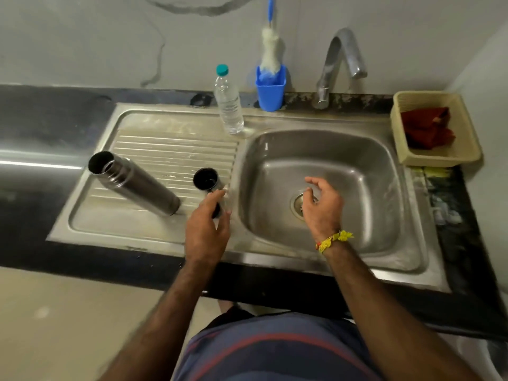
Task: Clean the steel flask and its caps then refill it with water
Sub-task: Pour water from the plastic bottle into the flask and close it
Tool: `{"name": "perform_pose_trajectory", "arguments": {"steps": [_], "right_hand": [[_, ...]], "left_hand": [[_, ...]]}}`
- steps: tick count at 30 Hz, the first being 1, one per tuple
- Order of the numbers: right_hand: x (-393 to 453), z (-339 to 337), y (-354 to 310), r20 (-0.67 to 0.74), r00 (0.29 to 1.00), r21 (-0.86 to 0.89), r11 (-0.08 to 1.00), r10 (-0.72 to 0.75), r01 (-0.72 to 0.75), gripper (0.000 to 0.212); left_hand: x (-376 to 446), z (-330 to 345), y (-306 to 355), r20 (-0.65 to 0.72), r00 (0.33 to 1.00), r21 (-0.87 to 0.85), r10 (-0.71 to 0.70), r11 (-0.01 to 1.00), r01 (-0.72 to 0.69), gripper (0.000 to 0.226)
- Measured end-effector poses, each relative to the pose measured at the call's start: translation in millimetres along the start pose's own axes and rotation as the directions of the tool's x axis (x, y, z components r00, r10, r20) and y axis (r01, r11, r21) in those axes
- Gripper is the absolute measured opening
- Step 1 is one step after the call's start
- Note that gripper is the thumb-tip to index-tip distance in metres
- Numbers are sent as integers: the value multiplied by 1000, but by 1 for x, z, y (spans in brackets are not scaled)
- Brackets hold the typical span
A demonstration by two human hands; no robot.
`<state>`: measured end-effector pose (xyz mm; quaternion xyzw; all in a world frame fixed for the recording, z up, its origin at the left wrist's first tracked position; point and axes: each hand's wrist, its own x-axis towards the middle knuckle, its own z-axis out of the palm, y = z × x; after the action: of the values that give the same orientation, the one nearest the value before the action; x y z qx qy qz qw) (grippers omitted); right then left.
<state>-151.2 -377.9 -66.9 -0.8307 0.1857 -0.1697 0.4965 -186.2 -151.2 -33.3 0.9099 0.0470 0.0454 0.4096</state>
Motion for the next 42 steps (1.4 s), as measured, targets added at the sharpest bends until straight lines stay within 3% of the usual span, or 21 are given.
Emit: {"name": "perform_pose_trajectory", "arguments": {"steps": [4, 7, 10, 13, 16, 19, 30, 42], "right_hand": [[-22, 25, -17, 53, 998, 17, 1000, -22, 21, 24], [-35, 42, -28, 98, 995, 7, 999, -37, 36, 24], [-41, 52, -38, 120, 992, -4, 1000, -29, 30, 24], [-42, 63, -50, 115, 993, -21, 999, -22, 25, 24], [-39, 76, -62, 105, 994, -19, 1000, -22, 24, 25], [-35, 87, -72, 80, 996, -7, 1000, -24, 25, 24], [-24, 98, -86, 41, 998, 4, 999, -43, 43, 23], [73, 115, -138, 97, 991, -10, 996, -91, 93, 32]], "left_hand": [[-7, -31, -21, -227, 972, -96, -65, 994, 44, 20], [-6, -50, -38, -288, 937, -196, -198, 970, 145, 17], [-1, -64, -54, -351, 891, -260, -287, 944, 201, 29], [12, -77, -71, -408, 837, -338, -365, 912, 233, 60], [29, -88, -81, -384, 844, -356, -374, 903, 239, 93], [45, -93, -82, -332, 879, -367, -343, 905, 214, 104], [84, -98, -74, -347, 898, -383, -269, 915, 126, 67], [106, -90, -79, -290, 930, -345, -225, 931, 118, 80]]}}
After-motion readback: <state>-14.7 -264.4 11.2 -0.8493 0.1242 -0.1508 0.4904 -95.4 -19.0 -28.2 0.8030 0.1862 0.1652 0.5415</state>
